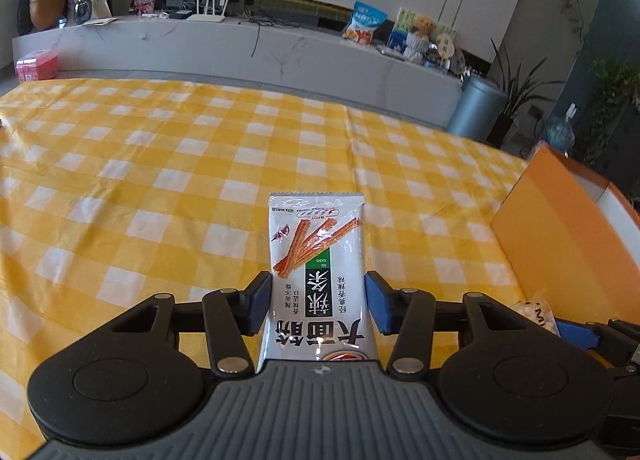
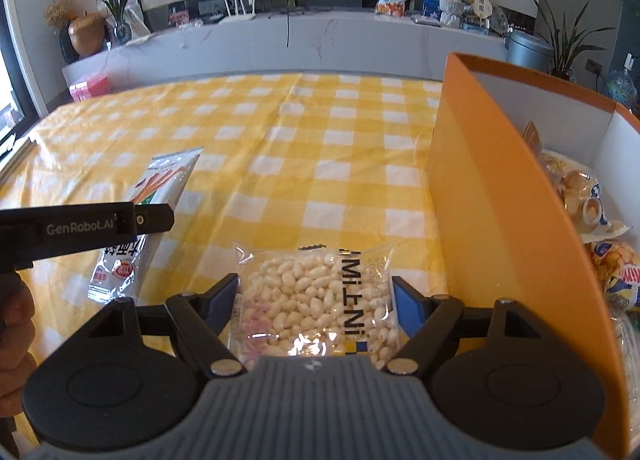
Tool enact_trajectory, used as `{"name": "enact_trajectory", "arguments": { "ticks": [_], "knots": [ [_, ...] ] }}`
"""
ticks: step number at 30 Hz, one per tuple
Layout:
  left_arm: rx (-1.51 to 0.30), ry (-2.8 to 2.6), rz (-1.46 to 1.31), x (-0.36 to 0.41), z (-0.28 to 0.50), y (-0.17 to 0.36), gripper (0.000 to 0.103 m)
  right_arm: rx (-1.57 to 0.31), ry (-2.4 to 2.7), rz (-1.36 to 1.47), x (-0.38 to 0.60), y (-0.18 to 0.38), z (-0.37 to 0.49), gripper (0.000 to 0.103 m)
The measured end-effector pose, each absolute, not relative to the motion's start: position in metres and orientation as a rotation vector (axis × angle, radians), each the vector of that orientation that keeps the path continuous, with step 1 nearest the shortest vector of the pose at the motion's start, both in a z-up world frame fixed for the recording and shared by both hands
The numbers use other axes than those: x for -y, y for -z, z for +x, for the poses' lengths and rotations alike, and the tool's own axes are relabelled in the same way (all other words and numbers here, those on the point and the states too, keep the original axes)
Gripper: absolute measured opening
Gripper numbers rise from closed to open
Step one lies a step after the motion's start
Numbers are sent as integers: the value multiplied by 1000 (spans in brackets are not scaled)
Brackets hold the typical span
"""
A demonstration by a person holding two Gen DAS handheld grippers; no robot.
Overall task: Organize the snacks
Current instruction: 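Lift the candy bag and strip pack and carry both over the box, then open both tools to drop the candy bag and strip pack into the box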
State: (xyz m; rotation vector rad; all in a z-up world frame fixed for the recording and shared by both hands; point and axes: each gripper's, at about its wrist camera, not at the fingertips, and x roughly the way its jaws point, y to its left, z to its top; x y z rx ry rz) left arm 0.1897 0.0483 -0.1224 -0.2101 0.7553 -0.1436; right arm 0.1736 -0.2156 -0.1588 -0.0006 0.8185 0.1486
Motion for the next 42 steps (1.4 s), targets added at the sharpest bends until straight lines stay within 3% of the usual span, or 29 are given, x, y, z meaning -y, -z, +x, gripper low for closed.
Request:
{"name": "enact_trajectory", "arguments": {
  "ticks": [10,17,24,35,38,40,42],
  "knots": [
    [-641,318,-315,-53,176,86,57,-649,-261,261,260,88,152,77],
    [-606,408,-347,-34,167,62,57,-533,-46,181,326,41,113,77],
    [-608,523,-374,11,166,55,57,-651,263,200,397,70,110,78],
    [-644,620,-309,73,158,62,57,-733,407,98,398,94,133,78],
    [-646,623,-290,83,159,59,57,-717,425,86,397,91,130,85],
    [-634,629,-283,91,158,56,57,-679,394,132,403,88,125,97],
    [-629,631,-278,98,159,53,57,-639,385,175,410,84,116,97]
  ]
}}
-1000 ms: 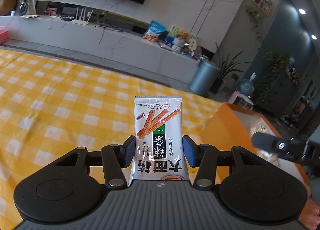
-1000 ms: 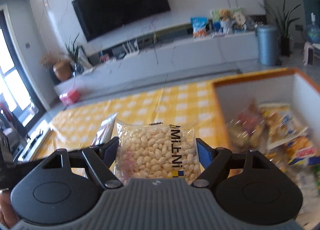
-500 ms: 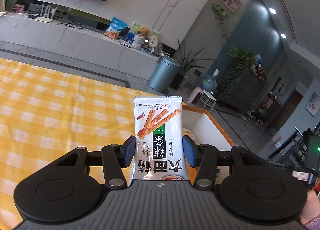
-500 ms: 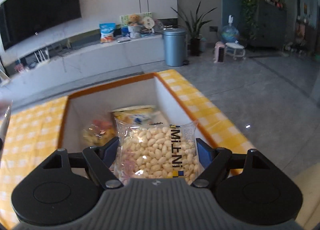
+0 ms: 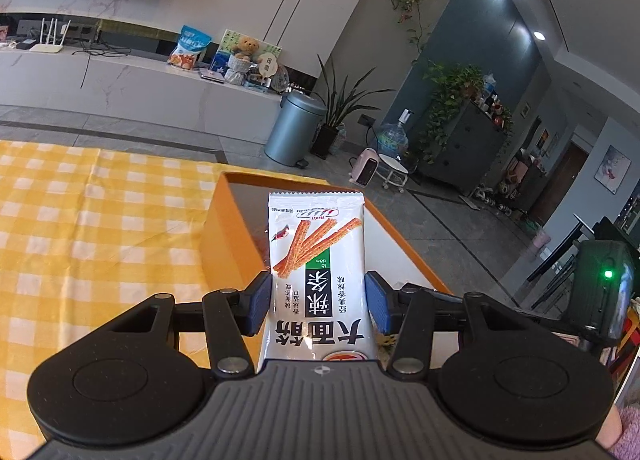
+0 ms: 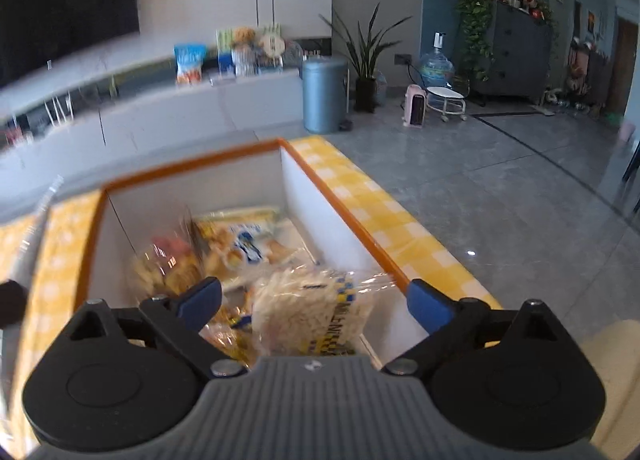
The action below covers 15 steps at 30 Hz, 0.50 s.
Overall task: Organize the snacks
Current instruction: 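Open both tools to drop the candy bag and strip pack into the box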
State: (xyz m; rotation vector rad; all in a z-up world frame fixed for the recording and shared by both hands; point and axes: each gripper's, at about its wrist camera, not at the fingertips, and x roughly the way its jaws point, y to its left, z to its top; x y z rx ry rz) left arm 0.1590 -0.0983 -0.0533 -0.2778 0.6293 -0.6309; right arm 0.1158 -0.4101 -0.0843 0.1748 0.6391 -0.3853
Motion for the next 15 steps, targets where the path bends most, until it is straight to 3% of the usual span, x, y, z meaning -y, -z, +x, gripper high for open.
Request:
{"name": "enact_trajectory", "arguments": {
  "ticks": [9,15],
  "knots": [
    [-643,645,-233,149,170,58,58,-452,405,318,437,74,93,99],
    [-660,626,-185,170,170,70,58,-476,374,376,449,79,97,99]
  ]
}}
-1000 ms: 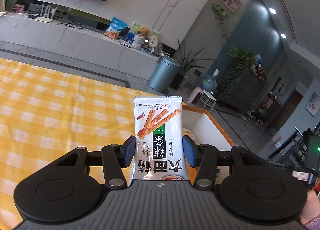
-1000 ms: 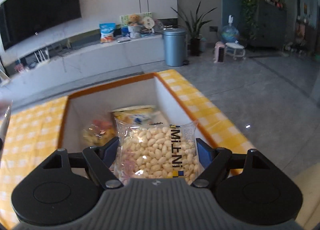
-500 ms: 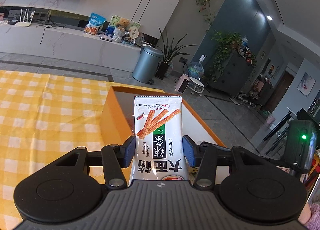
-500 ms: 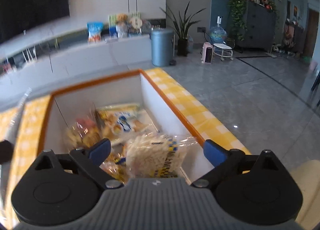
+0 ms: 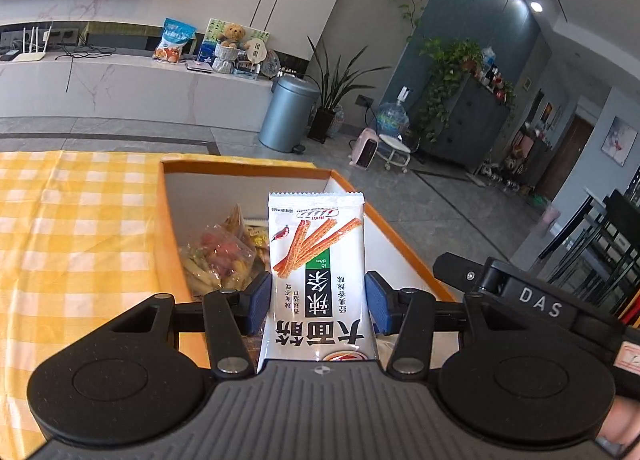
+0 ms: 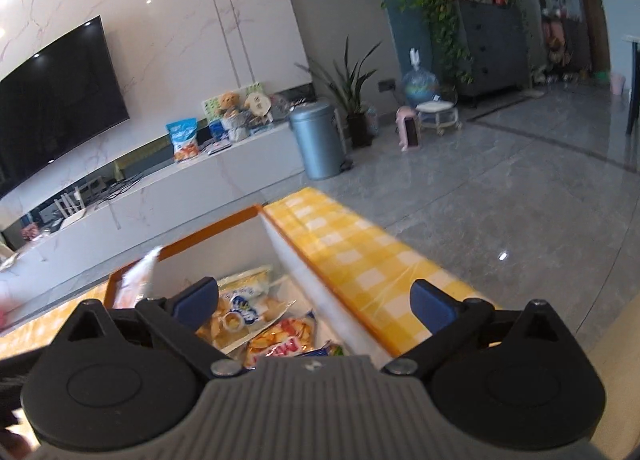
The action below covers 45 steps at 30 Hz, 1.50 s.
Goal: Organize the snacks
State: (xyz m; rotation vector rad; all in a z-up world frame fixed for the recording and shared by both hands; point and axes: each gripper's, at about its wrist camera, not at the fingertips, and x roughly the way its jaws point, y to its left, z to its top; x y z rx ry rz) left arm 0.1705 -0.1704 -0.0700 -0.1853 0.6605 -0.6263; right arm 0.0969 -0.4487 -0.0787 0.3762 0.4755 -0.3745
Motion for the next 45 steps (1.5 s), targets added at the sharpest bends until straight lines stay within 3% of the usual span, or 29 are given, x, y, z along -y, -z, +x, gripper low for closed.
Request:
{"name": "enact_trajectory", "arguments": {
  "ticks": [21,23,33,45],
  "knots": [
    [-680,502,-3,190,163,80,60,-528,369,394,451,87,100,99],
    [-683,494,-3,190,162,78,69,-533,369,395,451,87,99,99],
    [-702,504,24,194,163,74,86,-546,372,396,451,89,102,99],
    [-641,393,98,174,156,52,89,-533,328,375,445,86,104,96]
  ]
}}
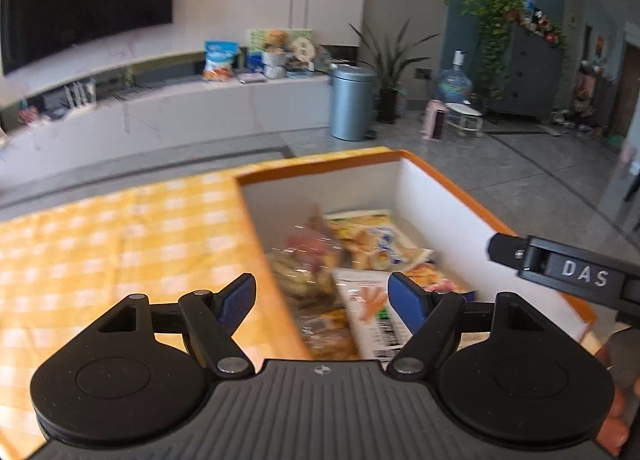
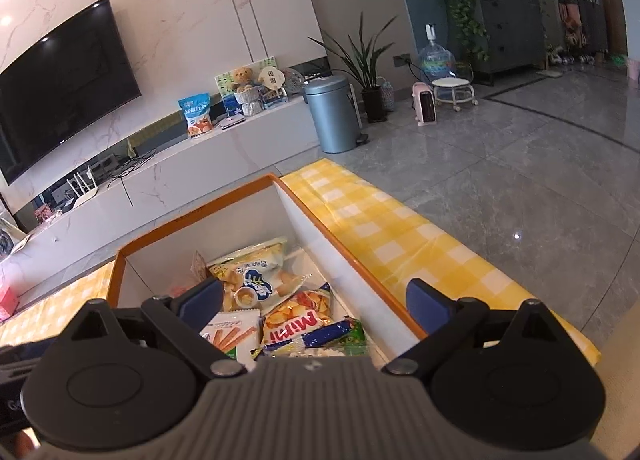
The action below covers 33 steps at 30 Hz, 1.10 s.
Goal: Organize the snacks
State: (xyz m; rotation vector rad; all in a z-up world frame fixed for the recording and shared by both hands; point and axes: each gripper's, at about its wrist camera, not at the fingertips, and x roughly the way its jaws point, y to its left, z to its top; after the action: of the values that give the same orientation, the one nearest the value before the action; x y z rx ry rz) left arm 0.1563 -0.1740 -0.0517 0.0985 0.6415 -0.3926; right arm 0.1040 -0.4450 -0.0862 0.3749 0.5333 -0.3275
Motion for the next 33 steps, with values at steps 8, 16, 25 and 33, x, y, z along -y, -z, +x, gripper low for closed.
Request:
{"name": "enact_trajectory", "arguments": {
  "ticks": [8,16,25,33],
  "knots": [
    [-684,398,62,149,149,36,89,-547,333,305,430,87,114,94],
    [-593,374,147,130,91,-2,95,-492,256,254,390,51,66,97],
    [-564,392,48,109,33,5,98,-596,237,79,346,59,-38,98],
    [-614,320,12,104,24,25,96,-600,205,104,334,59,-46,98]
  ]
}}
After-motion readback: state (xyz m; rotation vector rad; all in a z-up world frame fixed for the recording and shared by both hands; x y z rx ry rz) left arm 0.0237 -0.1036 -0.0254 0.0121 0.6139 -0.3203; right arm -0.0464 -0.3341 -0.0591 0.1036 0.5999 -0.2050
